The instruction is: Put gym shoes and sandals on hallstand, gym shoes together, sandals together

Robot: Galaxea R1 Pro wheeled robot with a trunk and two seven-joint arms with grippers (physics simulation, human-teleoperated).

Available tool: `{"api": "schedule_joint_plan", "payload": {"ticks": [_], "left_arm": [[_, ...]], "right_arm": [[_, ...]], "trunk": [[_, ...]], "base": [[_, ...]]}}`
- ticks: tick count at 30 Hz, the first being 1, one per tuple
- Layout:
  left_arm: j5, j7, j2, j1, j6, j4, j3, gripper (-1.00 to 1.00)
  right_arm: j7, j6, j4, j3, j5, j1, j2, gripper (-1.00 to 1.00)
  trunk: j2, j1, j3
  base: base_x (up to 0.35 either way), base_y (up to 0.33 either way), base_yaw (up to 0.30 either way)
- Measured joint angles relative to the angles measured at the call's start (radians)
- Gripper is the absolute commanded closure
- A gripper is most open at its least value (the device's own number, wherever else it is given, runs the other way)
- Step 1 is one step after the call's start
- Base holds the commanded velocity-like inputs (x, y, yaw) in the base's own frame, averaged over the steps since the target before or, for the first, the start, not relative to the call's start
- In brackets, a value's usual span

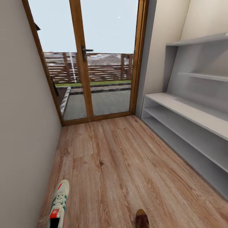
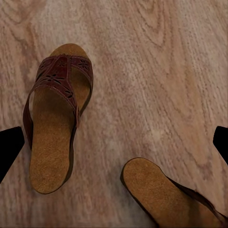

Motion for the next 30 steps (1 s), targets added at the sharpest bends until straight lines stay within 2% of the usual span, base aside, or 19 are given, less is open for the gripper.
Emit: {"api": "schedule_joint_plan", "payload": {"ticks": [4, 7, 9, 12, 15, 16, 20, 23, 25, 28, 30], "left_arm": [[0.000, 0.000, 0.000, -0.008, 0.009, -0.011, -0.001, 1.00], [0.000, 0.001, -0.001, -0.038, 0.018, -0.042, -0.003, 1.00], [0.000, 0.000, -0.003, -0.082, 0.033, -0.065, 0.000, 1.00], [-0.003, -0.005, -0.010, -0.145, 0.082, -0.085, -0.005, 1.00], [-0.006, -0.011, -0.024, -0.231, 0.183, -0.095, -0.012, 1.00], [-0.003, -0.011, -0.028, -0.251, 0.206, -0.099, -0.005, 1.00], [-0.003, -0.013, -0.043, -0.331, 0.279, -0.102, -0.018, 1.00], [-0.009, -0.012, -0.058, -0.379, 0.306, -0.103, -0.053, 1.00], [-0.021, -0.008, -0.072, -0.409, 0.325, -0.103, -0.093, 1.00], [-0.039, -0.005, -0.081, -0.435, 0.360, -0.103, -0.123, 1.00], [-0.054, -0.003, -0.085, -0.467, 0.425, -0.104, -0.147, 1.00]], "right_arm": [[0.000, 0.003, -0.013, 0.000, 0.000, -0.001, 0.001, -1.00], [0.000, 0.010, -0.052, -0.001, 0.000, -0.005, 0.001, -1.00], [-0.001, 0.035, -0.093, -0.001, 0.000, -0.015, 0.002, -1.00], [-0.001, 0.119, -0.145, -0.002, 0.000, -0.040, 0.002, -1.00], [-0.001, 0.282, -0.190, -0.003, -0.002, -0.095, 0.005, -1.00], [-0.001, 0.316, -0.196, -0.003, -0.003, -0.110, 0.006, -1.00], [-0.001, 0.434, -0.217, -0.003, -0.005, -0.181, 0.016, -1.00], [-0.001, 0.485, -0.233, -0.003, -0.005, -0.223, 0.030, -1.00], [-0.001, 0.503, -0.242, -0.003, -0.005, -0.238, 0.042, -1.00], [0.000, 0.512, -0.248, -0.002, -0.006, -0.246, 0.057, -1.00], [0.001, 0.518, -0.253, 0.002, -0.006, -0.251, 0.075, -1.00]], "trunk": [[0.000, 0.000, 0.000], [0.000, 0.000, 0.000], [0.000, 0.000, 0.000], [0.000, 0.000, 0.000], [0.000, 0.000, 0.000], [0.000, 0.000, 0.000], [0.000, 0.000, 0.000], [0.000, 0.000, 0.000], [0.000, 0.000, 0.000], [0.000, 0.000, 0.000], [0.000, 0.000, 0.000]], "base": [[0.000, 0.000, 0.000], [0.000, 0.000, 0.000], [0.000, 0.000, 0.000], [0.000, 0.000, 0.000], [0.000, 0.000, 0.000], [0.000, 0.000, 0.000], [0.000, 0.000, 0.000], [0.000, 0.000, 0.000], [0.000, 0.000, 0.000], [0.000, 0.000, 0.000], [0.000, 0.000, 0.000]]}}
